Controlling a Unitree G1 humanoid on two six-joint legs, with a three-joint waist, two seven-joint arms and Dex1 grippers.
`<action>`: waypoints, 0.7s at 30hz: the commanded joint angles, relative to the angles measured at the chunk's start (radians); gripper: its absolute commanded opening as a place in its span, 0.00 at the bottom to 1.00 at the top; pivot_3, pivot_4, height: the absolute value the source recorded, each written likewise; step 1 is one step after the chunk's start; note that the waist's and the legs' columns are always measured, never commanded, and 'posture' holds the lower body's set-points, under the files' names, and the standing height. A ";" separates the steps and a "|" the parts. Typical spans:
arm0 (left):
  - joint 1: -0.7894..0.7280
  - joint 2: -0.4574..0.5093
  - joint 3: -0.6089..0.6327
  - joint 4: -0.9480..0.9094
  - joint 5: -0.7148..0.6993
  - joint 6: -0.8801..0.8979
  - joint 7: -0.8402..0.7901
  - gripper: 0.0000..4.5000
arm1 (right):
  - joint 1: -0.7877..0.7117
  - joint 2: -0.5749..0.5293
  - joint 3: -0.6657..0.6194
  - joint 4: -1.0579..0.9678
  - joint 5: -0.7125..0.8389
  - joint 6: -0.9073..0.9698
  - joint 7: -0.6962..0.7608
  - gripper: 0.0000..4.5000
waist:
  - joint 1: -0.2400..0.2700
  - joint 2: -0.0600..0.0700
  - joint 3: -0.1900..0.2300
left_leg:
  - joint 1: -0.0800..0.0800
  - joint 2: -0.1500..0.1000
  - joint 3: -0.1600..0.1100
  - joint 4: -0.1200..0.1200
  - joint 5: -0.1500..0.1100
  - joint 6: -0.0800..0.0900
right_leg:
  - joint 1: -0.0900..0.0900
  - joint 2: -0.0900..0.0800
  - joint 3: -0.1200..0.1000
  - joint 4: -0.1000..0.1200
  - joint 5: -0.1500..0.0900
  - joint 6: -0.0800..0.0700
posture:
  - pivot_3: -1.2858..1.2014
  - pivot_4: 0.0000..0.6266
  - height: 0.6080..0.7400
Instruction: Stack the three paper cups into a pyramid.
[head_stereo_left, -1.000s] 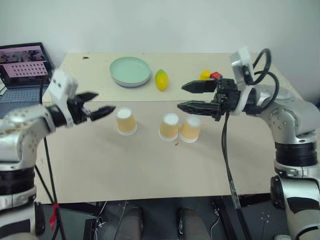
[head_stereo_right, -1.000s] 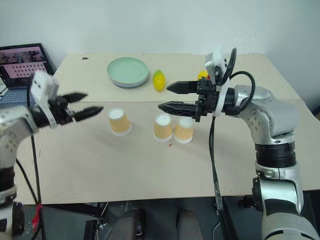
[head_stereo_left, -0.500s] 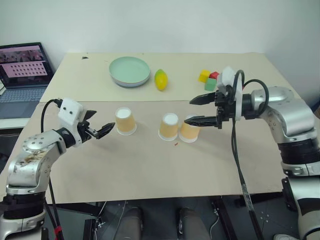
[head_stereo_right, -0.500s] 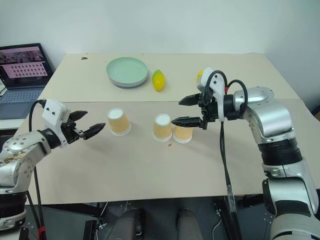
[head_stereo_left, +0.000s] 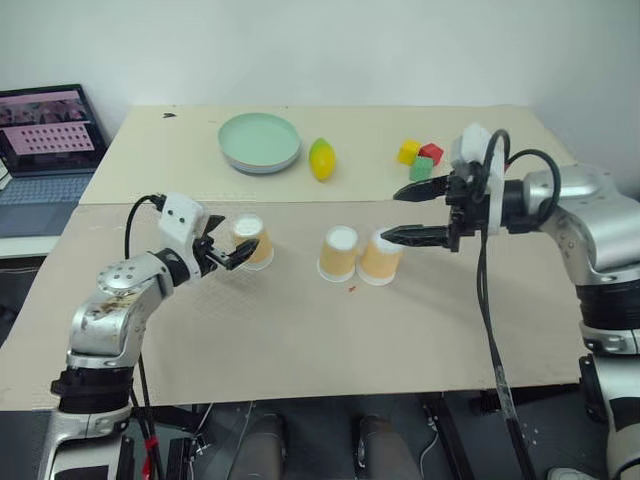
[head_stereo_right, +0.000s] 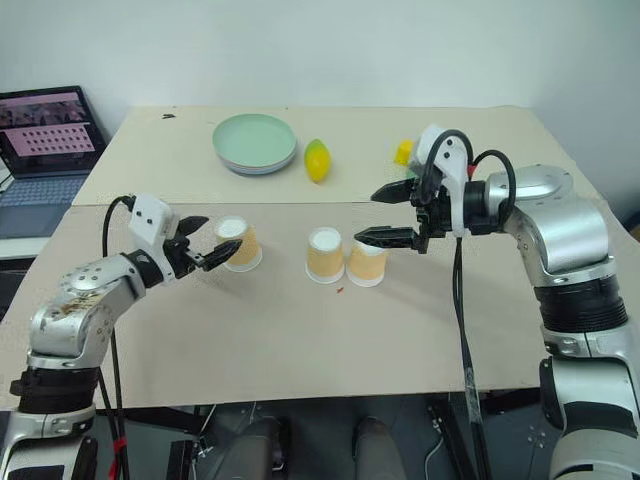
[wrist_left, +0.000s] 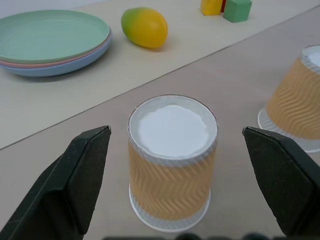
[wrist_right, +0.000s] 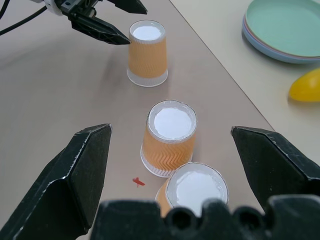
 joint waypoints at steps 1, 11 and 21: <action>-0.056 -0.031 -0.022 0.013 0.009 -0.032 0.008 1.00 | -0.002 -0.023 -0.060 -0.049 0.018 0.018 -0.020 0.99 | 0.000 0.000 0.000 | 0.000 0.000 0.000 0.000 0.000 0.000 | 0.000 0.000 0.000 0.000 0.000 0.000 | 0.52 0.24 0.99; -0.061 -0.061 -0.042 0.033 0.027 -0.027 0.019 1.00 | 0.022 -0.032 -0.087 -0.077 0.032 0.040 -0.046 0.99 | -0.002 0.000 0.000 | 0.001 0.000 0.000 0.000 0.000 0.000 | 0.001 0.000 0.000 0.000 0.000 0.000 | 0.52 0.24 0.99; -0.150 -0.070 0.027 0.048 -0.004 -0.027 0.065 1.00 | 0.030 -0.026 -0.081 -0.058 0.028 0.026 -0.054 0.99 | -0.001 0.000 0.000 | 0.001 0.000 0.000 0.000 0.000 0.000 | 0.001 0.000 0.000 0.000 0.000 0.000 | 0.52 0.24 0.99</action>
